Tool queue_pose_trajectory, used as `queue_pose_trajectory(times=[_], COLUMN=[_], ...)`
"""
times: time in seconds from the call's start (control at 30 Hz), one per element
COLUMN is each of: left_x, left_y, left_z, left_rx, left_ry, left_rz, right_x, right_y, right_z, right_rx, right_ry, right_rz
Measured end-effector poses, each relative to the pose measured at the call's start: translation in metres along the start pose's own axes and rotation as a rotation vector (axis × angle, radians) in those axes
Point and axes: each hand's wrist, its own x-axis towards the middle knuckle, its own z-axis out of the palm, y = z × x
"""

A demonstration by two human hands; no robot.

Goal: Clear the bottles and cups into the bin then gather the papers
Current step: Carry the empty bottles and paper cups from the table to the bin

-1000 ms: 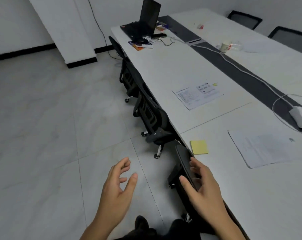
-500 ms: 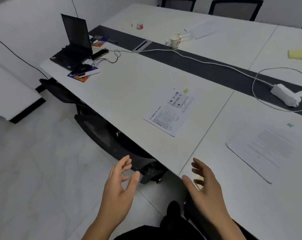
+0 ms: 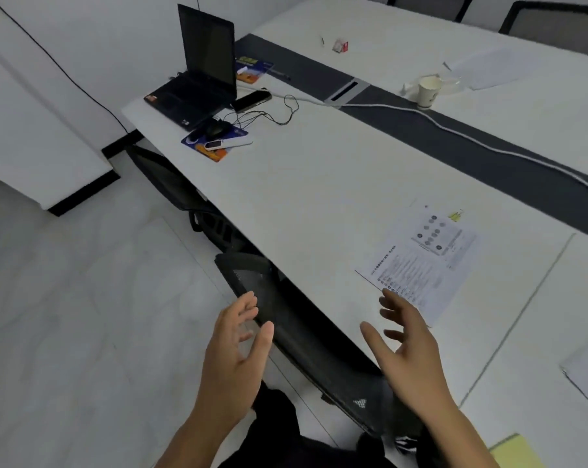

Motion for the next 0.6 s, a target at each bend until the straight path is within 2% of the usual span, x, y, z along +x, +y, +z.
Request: queue_pose_trajectory(times=[0.37, 0.6], left_x=[0.174, 0.289], left_y=[-0.090, -0.131], left_z=[-0.204, -0.293], left_rx=[-0.092, -0.113], left_ry=[0.174, 0.204], left_rz=[-0.054, -0.075], right_x=[0.110, 0.187], right_y=[-0.147, -0.199], right_z=[0.243, 0.365], right_rx=[-0.028, -0.047], right_ry=[-0.166, -0.213], right_rz=[-0.109, -0.129])
